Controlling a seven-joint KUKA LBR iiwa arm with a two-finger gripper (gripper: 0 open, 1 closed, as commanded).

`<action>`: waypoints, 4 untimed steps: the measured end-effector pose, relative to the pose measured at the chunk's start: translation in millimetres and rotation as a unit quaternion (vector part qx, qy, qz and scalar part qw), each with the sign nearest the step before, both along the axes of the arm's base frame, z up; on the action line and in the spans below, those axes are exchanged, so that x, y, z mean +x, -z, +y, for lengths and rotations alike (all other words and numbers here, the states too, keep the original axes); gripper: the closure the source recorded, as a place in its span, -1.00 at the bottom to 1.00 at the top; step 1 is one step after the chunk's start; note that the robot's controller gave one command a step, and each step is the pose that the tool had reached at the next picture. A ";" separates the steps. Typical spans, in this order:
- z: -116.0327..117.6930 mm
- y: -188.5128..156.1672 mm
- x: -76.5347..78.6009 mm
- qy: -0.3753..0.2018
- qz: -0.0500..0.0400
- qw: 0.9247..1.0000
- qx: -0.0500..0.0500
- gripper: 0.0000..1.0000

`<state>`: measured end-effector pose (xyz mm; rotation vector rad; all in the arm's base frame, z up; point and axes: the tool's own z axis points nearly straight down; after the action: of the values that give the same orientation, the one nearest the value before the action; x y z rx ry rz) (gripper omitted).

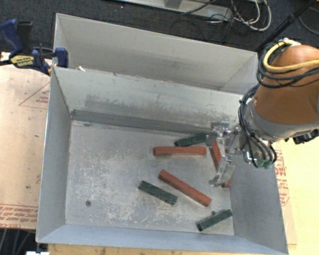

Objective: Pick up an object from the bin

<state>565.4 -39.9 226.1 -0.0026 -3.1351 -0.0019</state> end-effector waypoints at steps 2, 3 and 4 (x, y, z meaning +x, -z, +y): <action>1.8 46.2 -12.5 -0.011 -0.007 1.000 -0.001 -1.00; 21.4 88.1 -25.1 0.053 -0.003 0.999 0.000 -1.00; -5.7 156.1 -37.6 0.020 -0.004 1.000 -0.001 1.00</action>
Offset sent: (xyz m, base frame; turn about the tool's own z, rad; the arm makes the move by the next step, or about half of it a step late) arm -0.0454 0.0043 -0.1561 -0.0668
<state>527.8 -45.6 70.0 -0.0669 -3.1417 -0.0005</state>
